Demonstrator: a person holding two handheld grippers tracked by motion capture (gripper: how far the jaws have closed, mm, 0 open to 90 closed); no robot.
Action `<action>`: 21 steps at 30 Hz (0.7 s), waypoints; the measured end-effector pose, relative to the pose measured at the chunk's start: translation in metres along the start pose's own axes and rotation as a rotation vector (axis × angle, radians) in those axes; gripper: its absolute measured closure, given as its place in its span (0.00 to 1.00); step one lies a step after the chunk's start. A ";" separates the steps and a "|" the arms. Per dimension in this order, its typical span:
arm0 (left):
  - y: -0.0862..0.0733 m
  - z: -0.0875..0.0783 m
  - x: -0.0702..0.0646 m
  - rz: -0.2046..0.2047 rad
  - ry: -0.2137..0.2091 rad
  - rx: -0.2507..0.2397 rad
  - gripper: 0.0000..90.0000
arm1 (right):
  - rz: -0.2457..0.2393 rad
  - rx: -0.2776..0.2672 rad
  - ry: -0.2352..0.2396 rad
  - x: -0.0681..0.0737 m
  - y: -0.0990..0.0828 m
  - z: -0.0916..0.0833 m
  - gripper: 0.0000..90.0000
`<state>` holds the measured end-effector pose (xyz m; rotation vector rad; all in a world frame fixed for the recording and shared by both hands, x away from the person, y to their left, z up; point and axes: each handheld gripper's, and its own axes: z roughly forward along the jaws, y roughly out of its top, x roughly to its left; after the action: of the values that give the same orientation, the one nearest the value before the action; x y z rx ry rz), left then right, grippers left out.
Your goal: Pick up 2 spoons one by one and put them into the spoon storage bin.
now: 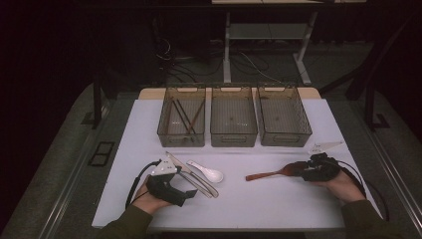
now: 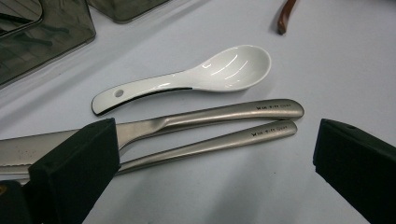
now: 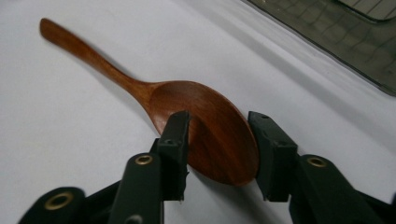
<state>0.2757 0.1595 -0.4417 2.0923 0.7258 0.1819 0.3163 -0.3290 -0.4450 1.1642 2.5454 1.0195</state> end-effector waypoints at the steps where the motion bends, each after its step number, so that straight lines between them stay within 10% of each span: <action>1: 0.000 0.000 0.000 0.001 -0.002 0.002 0.00 | -0.004 0.000 0.003 -0.001 -0.001 -0.001 0.71; 21: 0.000 0.001 0.000 0.002 -0.011 0.010 0.00 | -0.052 0.004 0.052 0.006 -0.001 -0.006 0.91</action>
<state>0.2754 0.1589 -0.4422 2.1023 0.7191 0.1684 0.3093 -0.3285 -0.4407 1.0797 2.6041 1.0459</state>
